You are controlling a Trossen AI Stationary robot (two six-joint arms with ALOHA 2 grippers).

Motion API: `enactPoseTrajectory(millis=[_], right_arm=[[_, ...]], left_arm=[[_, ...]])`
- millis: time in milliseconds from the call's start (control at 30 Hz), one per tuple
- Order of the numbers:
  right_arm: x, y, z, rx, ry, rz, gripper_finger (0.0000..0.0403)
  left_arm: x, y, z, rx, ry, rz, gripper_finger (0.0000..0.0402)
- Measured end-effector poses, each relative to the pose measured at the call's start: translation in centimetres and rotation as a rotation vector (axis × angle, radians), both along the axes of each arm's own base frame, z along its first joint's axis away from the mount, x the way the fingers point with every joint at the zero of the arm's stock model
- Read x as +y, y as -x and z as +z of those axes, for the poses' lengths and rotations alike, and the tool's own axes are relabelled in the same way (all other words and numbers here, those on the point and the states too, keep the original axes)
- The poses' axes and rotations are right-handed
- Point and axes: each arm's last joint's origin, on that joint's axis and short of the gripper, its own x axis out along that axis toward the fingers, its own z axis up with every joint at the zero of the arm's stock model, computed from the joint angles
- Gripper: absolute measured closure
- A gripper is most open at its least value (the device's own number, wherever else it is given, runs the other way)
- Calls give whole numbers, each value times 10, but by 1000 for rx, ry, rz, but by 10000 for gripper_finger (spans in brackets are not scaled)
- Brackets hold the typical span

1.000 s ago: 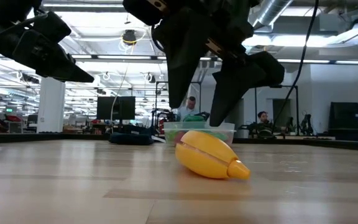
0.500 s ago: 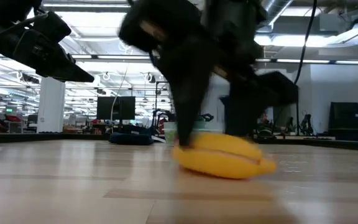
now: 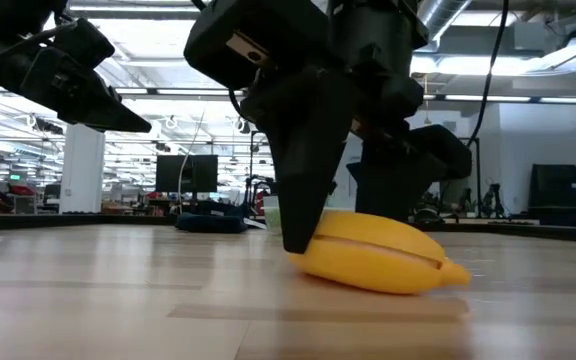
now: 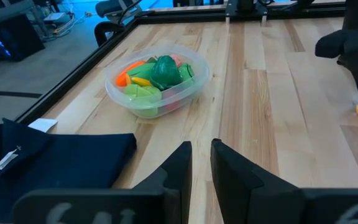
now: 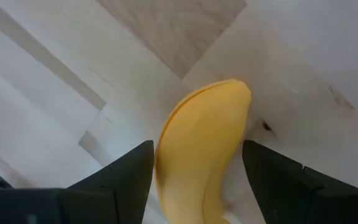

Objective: Pick and placing Produce into tupperware
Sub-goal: Put the yellow banana into the transparent container

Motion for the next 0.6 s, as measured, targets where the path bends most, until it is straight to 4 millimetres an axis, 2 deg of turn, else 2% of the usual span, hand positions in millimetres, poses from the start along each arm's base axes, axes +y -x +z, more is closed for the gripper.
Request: enactPoseTrajectory(millis=[600], right_arm=[[-2, 6, -1, 61, 36, 28, 164]], left_arm=[[0, 0, 0, 0, 0, 0, 352]])
